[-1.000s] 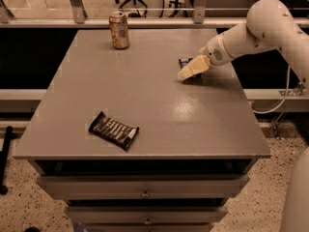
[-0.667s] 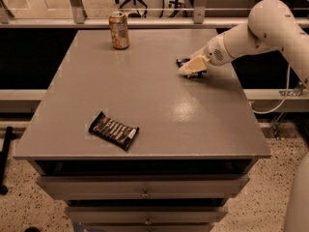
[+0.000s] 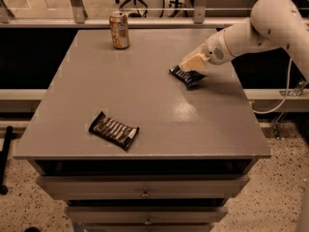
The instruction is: Pick rxbar blueberry
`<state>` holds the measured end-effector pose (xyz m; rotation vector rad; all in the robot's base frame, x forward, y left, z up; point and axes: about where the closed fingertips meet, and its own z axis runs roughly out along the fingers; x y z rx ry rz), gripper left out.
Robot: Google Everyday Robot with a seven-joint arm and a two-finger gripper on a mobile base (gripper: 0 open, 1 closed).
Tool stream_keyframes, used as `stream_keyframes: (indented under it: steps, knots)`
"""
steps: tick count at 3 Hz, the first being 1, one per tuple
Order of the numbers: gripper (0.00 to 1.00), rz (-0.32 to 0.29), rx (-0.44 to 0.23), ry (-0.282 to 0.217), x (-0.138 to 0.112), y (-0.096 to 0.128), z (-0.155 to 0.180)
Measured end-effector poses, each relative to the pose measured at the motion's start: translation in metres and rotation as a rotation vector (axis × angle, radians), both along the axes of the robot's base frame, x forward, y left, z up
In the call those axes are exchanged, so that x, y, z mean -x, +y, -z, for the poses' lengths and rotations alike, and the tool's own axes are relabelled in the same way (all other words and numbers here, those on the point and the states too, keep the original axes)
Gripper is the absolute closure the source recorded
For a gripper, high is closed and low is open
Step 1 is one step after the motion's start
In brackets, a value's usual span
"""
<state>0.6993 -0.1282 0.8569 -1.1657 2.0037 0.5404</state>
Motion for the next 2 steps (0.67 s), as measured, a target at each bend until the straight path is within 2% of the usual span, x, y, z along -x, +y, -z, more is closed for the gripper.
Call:
stream_keyframes:
  steps: [1, 2]
  knots:
    - [1.00, -0.058, -0.005, -0.014, 0.015, 0.014, -0.016]
    - [1.00, -0.101, -0.007, -0.023, 0.024, 0.024, -0.032]
